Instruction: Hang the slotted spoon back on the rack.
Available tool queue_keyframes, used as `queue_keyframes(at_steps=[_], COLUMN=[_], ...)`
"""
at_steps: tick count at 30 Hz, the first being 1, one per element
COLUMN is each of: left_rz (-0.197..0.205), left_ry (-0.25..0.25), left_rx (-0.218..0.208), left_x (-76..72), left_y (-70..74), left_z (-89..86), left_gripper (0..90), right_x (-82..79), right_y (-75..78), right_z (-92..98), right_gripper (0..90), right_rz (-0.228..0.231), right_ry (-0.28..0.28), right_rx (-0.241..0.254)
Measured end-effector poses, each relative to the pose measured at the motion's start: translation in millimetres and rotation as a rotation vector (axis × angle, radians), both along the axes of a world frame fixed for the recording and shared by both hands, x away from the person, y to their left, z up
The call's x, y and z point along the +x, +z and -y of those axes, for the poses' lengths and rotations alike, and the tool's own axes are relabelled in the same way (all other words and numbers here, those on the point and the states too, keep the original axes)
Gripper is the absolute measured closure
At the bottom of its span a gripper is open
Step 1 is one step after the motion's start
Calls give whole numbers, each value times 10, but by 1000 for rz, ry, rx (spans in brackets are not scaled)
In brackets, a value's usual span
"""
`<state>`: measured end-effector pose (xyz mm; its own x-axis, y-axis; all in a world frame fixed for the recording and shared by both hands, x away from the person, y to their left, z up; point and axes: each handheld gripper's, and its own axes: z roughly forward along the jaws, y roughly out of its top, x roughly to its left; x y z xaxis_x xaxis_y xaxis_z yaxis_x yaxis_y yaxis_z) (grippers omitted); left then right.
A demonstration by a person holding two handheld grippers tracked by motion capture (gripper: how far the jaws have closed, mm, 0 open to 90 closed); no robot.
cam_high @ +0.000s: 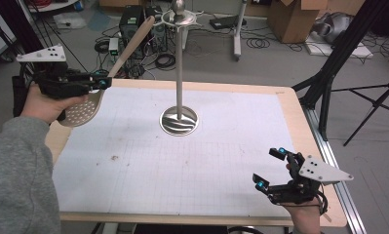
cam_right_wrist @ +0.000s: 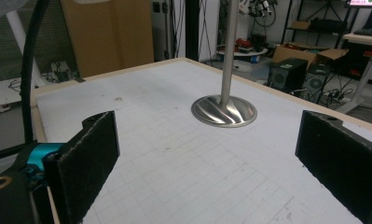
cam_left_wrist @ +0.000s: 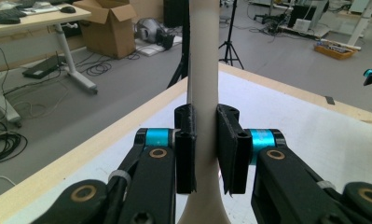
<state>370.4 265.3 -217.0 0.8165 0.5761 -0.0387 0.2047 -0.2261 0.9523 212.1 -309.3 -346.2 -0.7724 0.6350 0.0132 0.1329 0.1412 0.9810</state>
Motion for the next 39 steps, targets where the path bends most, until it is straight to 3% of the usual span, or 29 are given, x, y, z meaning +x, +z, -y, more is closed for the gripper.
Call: queue_keyframes(at_steps=[14, 20, 25, 29, 39], left_rz=[-17, -24, -44, -56, -61], left_ry=[-17, -18, -15, -6, 15], left_rx=[-24, -13, -34, -1, 37], left_x=[40, 55, 73, 96, 128], left_y=[-79, -101, -120, -146, -196], left_z=[56, 92, 149, 210, 384], left_gripper=[778, 778, 778, 778, 778], right_x=[-2, -5, -5, -7, -15], right_y=[4, 6, 10, 9, 19], right_z=[13, 15, 20, 15, 33], right_gripper=[49, 50, 50, 50, 49], right_rz=[4, 2, 5, 0, 4], right_ry=[-4, -2, 0, 0, -1], right_rx=[5, 5, 8, 9, 11])
